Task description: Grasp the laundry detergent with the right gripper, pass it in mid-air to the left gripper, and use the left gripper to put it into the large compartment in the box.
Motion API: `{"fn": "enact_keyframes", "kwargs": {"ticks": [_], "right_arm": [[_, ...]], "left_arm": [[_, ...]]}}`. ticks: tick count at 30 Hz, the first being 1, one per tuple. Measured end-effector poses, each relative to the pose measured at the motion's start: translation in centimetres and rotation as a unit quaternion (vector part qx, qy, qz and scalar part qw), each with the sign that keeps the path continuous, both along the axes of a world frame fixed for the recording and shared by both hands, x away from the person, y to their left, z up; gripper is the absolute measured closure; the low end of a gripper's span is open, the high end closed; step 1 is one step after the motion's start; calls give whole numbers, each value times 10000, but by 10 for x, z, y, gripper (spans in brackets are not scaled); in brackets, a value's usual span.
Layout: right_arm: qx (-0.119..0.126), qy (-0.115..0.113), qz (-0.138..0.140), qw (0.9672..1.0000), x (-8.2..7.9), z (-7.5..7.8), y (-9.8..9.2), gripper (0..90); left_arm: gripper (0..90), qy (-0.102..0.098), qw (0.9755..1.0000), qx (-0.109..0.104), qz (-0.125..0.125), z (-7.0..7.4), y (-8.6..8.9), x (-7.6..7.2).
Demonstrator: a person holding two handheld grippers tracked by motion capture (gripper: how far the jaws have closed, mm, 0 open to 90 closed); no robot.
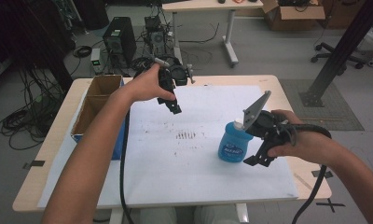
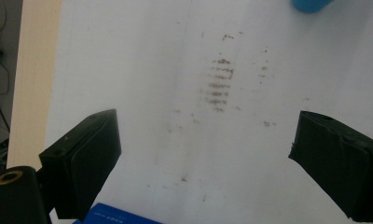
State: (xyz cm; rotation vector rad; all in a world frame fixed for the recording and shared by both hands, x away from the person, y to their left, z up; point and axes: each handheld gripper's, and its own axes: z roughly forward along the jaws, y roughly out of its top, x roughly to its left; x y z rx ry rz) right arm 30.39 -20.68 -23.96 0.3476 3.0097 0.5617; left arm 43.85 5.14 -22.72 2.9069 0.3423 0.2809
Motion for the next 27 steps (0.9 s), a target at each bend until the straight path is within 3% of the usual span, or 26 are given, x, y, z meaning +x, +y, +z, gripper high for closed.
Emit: {"fn": "enact_keyframes", "kwargs": {"ticks": [7, 18, 27], "right_arm": [[208, -163, -60, 9996, 6, 8, -12, 62], [271, -330, -46, 9991, 22, 14, -25, 52], [372, -326, -112, 9987, 33, 11, -34, 46]], "left_arm": [[82, -14, 10000, -13, 45, -1, -2, -1], [81, -94, 9999, 18, 81, 3, -2, -5], [81, -133, 9999, -6, 62, 5, -3, -9]]}}
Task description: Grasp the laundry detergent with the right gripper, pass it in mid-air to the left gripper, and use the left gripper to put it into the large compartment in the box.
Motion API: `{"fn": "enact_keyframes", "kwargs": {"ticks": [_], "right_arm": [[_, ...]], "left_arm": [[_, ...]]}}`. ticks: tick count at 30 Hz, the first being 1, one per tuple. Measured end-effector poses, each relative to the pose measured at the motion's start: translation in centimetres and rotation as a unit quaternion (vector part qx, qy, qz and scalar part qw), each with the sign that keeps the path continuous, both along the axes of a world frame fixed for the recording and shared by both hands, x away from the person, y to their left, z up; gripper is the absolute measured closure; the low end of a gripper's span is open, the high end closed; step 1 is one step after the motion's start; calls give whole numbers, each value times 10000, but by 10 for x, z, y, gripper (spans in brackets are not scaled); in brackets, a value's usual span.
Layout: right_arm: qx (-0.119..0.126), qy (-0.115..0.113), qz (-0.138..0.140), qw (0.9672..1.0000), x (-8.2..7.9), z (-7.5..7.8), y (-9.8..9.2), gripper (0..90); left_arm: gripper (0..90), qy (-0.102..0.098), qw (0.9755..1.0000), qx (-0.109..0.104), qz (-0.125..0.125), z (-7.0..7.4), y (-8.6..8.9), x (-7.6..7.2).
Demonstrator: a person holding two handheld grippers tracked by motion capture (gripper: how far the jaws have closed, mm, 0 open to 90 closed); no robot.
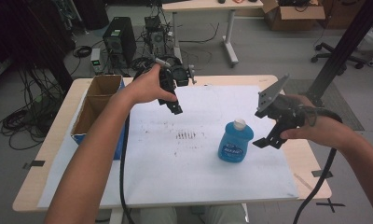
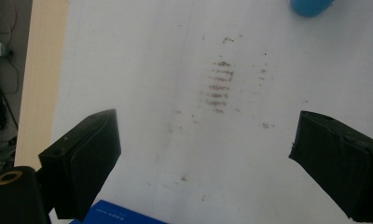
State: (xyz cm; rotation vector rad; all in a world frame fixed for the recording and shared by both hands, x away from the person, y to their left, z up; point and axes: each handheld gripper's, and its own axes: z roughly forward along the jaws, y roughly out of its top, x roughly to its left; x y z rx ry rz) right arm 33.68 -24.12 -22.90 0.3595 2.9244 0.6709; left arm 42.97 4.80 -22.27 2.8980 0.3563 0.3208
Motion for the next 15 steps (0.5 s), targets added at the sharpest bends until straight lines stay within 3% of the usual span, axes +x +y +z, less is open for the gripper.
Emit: {"fn": "enact_keyframes", "kwargs": {"ticks": [15], "right_arm": [[221, 24, 24, 9997, 11, -8, -11, 45]], "left_arm": [[80, -17, 10000, 20, -34, 0, -3, 0]]}}
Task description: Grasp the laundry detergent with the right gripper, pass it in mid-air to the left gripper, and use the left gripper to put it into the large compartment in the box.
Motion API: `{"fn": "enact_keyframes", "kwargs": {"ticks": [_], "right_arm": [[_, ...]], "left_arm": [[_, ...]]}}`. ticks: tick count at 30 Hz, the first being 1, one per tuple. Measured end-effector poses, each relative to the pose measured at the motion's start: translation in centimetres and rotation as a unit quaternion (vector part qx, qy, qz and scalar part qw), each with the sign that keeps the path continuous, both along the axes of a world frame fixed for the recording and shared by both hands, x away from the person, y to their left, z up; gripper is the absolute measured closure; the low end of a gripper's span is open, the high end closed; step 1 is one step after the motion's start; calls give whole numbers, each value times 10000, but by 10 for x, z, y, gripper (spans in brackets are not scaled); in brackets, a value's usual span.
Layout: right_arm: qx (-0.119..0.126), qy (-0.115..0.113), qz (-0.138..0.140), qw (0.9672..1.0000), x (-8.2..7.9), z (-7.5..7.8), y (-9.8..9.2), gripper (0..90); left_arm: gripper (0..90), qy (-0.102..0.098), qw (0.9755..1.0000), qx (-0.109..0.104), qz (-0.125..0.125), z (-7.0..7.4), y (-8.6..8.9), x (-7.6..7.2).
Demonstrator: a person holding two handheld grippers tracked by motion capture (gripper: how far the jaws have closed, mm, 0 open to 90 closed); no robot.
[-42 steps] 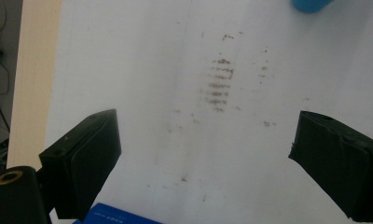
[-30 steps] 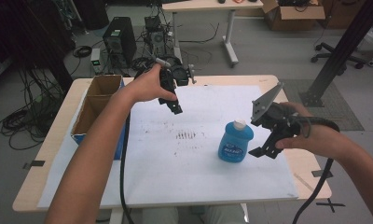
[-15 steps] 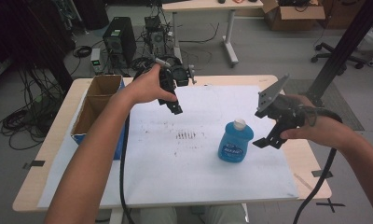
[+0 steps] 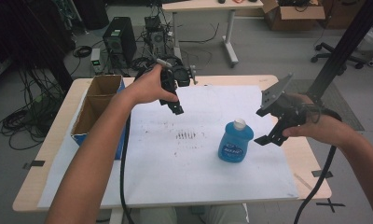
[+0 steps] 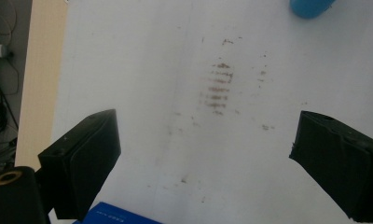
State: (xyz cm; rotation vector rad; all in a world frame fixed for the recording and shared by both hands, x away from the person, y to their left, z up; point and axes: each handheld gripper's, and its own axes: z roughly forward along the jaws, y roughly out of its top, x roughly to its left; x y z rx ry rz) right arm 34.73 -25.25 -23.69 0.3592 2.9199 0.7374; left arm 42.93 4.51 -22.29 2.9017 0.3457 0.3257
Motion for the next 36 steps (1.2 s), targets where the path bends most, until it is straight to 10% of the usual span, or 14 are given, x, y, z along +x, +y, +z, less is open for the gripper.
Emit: {"fn": "enact_keyframes", "kwargs": {"ticks": [36], "right_arm": [[1164, -14, 130, 9931, 15, -59, -24, 37]], "left_arm": [[80, -51, 10000, 38, -24, -2, -2, -1]]}}
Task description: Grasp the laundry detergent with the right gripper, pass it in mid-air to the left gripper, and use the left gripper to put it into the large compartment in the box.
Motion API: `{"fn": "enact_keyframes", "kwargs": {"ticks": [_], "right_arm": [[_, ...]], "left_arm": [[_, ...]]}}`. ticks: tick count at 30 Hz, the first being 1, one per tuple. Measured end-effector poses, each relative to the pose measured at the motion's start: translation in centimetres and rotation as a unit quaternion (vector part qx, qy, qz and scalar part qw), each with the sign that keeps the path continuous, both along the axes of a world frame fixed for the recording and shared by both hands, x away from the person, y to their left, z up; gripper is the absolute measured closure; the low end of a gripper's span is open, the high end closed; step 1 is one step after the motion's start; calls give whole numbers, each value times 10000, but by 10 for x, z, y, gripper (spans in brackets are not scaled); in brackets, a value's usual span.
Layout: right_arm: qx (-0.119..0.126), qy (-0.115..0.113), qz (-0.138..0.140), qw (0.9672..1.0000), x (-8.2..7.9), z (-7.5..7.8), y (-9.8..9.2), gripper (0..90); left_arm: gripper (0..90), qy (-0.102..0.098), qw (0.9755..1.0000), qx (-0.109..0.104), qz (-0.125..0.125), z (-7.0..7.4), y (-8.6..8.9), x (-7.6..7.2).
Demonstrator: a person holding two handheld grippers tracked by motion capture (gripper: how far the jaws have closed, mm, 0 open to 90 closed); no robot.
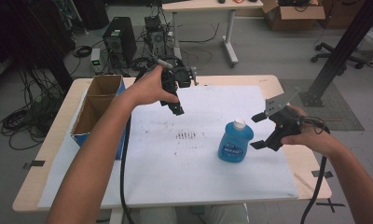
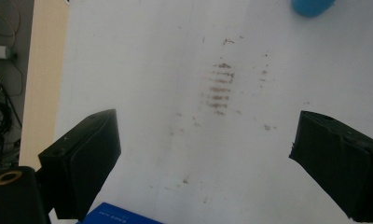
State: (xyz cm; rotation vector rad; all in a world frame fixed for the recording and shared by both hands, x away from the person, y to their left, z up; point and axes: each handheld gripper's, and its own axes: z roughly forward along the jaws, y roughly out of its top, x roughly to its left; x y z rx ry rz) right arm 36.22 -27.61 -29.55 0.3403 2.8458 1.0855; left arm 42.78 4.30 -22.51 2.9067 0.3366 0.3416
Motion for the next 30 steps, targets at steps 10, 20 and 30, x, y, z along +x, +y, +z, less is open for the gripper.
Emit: {"fn": "enact_keyframes", "kwargs": {"ticks": [10, 20, 30], "right_arm": [[230, -19, 51, 9997, 3, -19, -6, 38], [196, 1, 15, 9998, 6, -34, -7, 40], [303, 66, 21, 9995, 8, -52, -7, 41]], "left_arm": [[81, -9, 10000, 37, -25, -1, -1, 0], [81, -4, 10000, 46, -37, -2, -2, 0], [82, 71, 9999, 60, -39, -9, -2, 1]]}}
